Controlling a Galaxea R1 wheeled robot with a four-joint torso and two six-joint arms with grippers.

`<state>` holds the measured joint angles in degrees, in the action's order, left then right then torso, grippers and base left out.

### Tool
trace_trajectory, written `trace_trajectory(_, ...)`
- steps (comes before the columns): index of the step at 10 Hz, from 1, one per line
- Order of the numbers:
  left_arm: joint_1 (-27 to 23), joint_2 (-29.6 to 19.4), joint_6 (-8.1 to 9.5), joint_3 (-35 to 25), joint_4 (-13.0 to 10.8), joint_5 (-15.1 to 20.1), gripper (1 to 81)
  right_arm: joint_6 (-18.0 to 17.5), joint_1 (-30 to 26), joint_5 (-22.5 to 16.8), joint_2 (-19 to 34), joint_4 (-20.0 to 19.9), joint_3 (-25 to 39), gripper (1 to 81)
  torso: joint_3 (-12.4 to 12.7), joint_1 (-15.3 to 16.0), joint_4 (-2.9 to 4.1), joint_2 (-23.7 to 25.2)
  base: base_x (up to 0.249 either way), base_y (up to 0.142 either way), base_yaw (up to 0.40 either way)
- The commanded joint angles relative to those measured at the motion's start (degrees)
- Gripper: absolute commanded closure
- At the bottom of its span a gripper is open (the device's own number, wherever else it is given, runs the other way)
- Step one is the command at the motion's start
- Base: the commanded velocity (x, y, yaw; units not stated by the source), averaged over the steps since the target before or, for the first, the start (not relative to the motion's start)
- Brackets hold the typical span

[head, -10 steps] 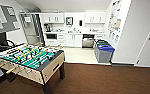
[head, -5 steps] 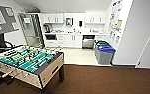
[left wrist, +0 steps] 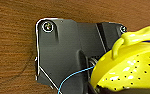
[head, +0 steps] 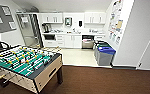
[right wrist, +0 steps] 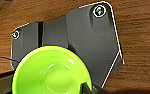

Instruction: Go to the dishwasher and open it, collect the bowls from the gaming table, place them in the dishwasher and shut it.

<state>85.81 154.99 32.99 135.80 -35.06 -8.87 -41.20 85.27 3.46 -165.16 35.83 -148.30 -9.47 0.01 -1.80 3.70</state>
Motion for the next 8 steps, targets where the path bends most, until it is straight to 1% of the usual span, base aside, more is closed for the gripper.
trace_trajectory(1, -1.9, -1.4, -0.12, -0.4, -0.8, 2.0, 81.1, 0.1, -2.3, -2.2, 0.8, 0.6, -0.1, 81.1, 0.0, 0.0, 0.00, 0.0, 0.144, -0.075, 0.000)
trace_trajectory(6, -2.0, -1.4, -0.12, -0.4, -0.8, 1.9, 81.1, 0.1, -2.6, -2.2, 0.8, 0.6, -0.1, 81.1, 0.0, 0.0, 0.00, 0.0, 0.144, -0.072, 0.000)
trace_trajectory(8, -2.0, -1.4, -0.12, -0.4, -0.8, 1.9, 81.1, 0.1, -2.6, -2.3, 0.8, 0.6, -0.1, 81.1, 0.0, 0.0, 0.00, 0.0, 0.145, 0.000, 0.000)
